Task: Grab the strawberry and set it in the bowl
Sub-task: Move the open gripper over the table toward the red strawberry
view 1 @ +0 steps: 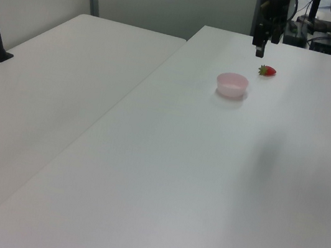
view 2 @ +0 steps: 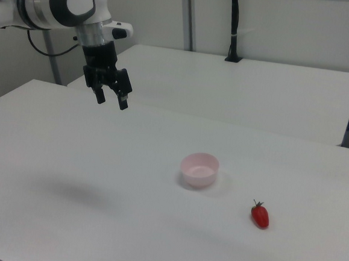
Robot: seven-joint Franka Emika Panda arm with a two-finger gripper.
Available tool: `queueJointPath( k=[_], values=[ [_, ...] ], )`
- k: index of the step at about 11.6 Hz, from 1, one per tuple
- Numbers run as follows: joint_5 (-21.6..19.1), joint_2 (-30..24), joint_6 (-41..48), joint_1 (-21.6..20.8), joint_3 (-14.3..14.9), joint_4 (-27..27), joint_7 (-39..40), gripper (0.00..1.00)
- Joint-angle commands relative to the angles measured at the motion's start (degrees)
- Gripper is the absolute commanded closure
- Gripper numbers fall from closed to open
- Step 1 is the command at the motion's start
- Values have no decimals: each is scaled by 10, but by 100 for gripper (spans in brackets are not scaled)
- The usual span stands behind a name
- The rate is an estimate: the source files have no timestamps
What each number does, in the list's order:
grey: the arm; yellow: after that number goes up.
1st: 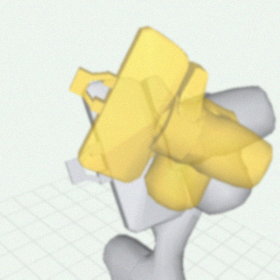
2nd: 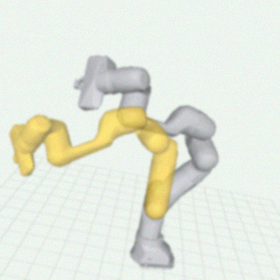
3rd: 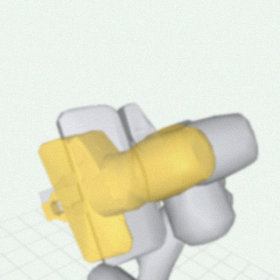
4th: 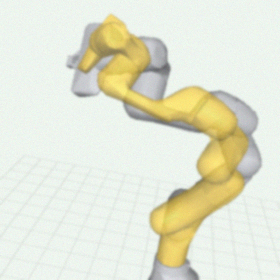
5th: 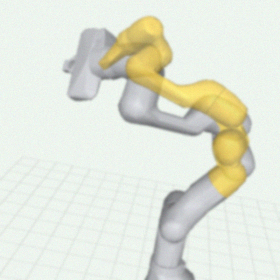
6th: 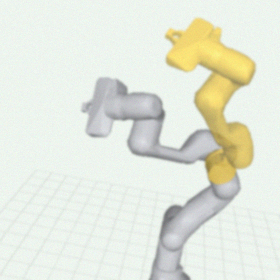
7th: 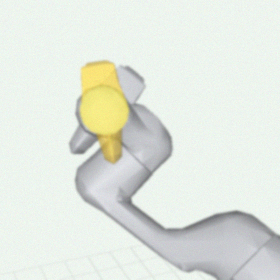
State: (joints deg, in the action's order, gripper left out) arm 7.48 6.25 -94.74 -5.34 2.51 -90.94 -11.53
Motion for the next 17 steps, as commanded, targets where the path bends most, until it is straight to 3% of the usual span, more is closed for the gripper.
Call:
queueJointPath(
  k=[1, 11, 17],
  values=[
    [-2, -14, 10, -5, 7, -8, 6, 0],
    [-2, -13, 6, 1, 10, -7, 8, 0],
    [-6, 2, -24, 69, 10, 9, 91, 0]
  ],
)
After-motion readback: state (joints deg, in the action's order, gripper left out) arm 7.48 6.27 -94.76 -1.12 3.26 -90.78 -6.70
